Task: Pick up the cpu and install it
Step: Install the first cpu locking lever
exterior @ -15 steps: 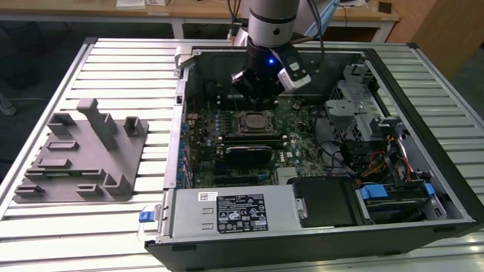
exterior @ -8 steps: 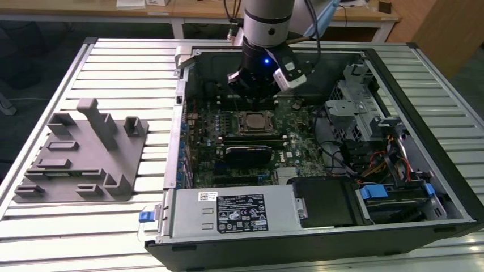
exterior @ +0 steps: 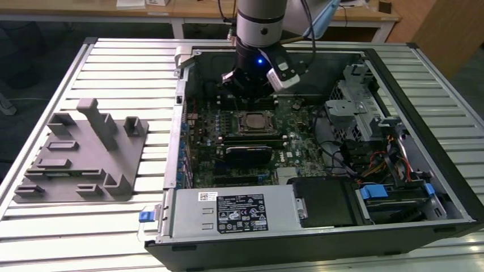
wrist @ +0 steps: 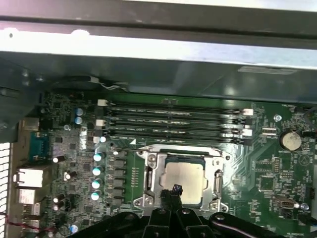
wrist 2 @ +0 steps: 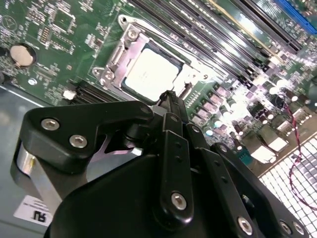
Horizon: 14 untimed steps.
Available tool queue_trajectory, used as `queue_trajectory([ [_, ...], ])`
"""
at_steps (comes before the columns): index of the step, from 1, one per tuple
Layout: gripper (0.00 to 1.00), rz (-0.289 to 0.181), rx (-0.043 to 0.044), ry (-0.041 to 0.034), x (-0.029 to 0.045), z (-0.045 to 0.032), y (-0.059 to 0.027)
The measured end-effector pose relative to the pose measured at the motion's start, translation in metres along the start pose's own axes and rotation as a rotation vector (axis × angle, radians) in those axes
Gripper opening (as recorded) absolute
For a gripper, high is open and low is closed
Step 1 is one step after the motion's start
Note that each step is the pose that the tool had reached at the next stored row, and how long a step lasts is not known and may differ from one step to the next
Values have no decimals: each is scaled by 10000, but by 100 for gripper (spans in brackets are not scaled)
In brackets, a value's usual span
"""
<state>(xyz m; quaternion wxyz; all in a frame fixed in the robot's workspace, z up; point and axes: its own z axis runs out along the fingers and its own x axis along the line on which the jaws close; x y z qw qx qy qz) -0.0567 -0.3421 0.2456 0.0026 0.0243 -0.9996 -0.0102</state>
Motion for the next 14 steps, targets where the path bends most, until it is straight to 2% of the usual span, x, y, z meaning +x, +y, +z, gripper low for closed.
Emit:
queue_trajectory([
  [14, 11, 0, 0, -4, 267, 2, 13],
])
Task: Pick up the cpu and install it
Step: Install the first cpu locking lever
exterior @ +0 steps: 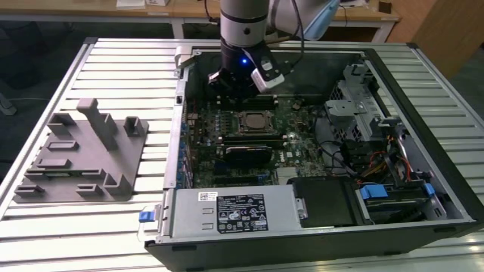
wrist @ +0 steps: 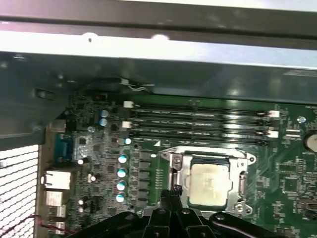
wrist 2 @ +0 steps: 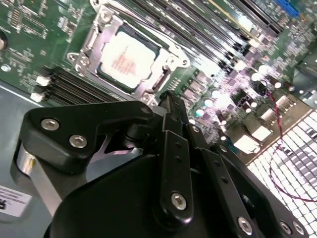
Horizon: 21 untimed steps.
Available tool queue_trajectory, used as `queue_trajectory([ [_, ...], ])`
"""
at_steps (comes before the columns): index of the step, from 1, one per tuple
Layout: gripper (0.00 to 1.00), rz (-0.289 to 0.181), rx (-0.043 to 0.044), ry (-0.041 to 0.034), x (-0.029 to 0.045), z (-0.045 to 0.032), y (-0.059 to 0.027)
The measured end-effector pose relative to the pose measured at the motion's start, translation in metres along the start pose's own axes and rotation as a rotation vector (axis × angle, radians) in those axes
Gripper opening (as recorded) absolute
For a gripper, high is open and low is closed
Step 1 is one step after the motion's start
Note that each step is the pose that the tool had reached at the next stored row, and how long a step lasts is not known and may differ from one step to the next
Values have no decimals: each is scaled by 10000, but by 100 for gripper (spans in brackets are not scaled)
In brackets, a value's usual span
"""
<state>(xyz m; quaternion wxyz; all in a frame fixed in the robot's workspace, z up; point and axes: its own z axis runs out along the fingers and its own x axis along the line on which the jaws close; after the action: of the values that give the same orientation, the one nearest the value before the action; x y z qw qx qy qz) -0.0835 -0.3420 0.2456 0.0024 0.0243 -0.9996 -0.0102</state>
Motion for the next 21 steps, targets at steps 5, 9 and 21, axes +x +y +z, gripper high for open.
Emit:
queue_trajectory([
  [5, 11, -1, 1, -1, 95, 0, 5],
  [9, 11, -1, 0, -2, 168, 1, 8],
  [21, 11, -5, -687, -35, 284, 2, 14],
])
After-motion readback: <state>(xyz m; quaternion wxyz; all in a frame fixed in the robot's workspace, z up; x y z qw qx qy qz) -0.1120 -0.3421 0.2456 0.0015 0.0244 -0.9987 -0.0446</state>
